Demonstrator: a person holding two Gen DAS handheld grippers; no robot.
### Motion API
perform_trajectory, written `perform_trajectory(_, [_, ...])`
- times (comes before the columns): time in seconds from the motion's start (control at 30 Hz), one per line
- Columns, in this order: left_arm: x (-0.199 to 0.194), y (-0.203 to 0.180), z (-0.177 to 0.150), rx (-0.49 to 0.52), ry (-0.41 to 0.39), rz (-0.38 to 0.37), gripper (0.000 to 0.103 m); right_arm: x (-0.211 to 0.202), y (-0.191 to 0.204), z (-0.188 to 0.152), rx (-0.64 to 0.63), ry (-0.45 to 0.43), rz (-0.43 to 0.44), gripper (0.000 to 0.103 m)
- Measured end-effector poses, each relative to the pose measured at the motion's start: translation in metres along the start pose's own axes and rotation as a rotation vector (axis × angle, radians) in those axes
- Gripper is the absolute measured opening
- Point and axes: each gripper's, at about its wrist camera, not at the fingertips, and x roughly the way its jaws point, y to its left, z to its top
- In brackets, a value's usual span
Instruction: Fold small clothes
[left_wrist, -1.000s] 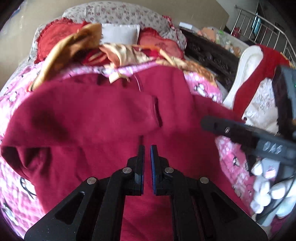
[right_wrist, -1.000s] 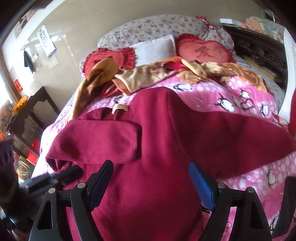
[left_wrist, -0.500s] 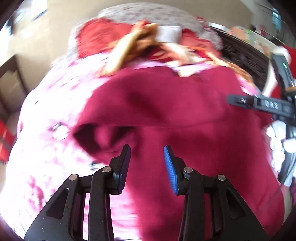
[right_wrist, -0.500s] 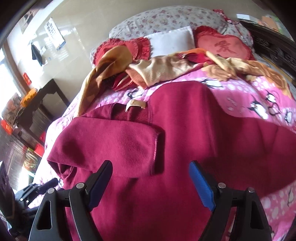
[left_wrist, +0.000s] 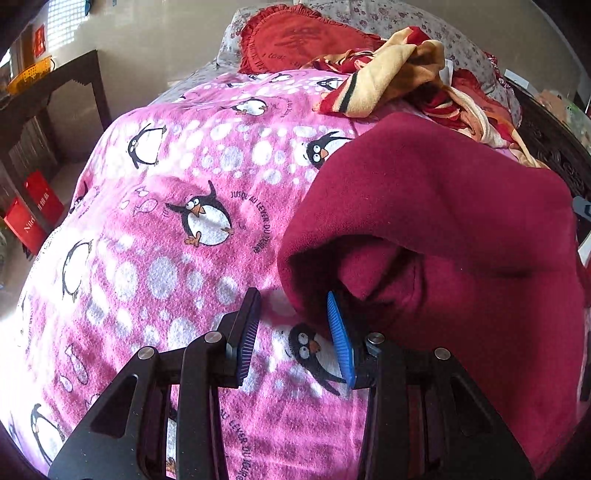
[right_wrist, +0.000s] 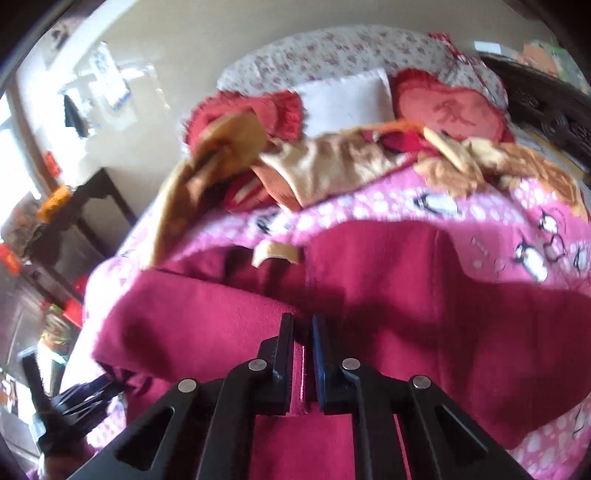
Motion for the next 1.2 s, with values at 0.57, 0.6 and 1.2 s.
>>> perform_trajectory(0.57, [0.006,-0.008,0.006,0.002,0.009,0.024,0.037,0.060,0.006,-0.021,-0.091,0.090,-0.155,0.021])
perform_trajectory(0.6, [0.007,-0.008,0.006,0.001,0.009,0.028,0.037,0.057,0.008,-0.021,-0.100,0.079,-0.155,0.007])
perform_trajectory(1.2, [-0.043,0.010,-0.011,-0.017,-0.044,-0.051,0.037,-0.058,-0.051,-0.030,-0.080,0.083,-0.153,0.003])
